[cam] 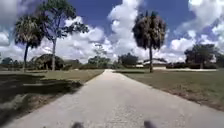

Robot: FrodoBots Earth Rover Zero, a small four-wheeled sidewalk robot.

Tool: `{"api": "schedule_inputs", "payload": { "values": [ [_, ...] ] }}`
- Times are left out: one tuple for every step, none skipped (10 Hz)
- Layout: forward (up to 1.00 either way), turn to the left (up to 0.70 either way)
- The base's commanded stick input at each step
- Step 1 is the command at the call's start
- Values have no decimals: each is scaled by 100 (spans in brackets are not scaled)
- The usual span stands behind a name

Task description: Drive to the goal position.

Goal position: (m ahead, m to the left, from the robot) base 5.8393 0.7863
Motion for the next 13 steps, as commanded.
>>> {"api": "schedule_inputs", "payload": {
  "values": [
    [70,0],
    [70,0],
    [70,0],
    [70,6],
    [70,11],
    [70,31],
    [70,35],
    [70,35],
    [70,35],
    [70,31],
    [70,9],
    [70,0],
    [70,0]
  ]
}}
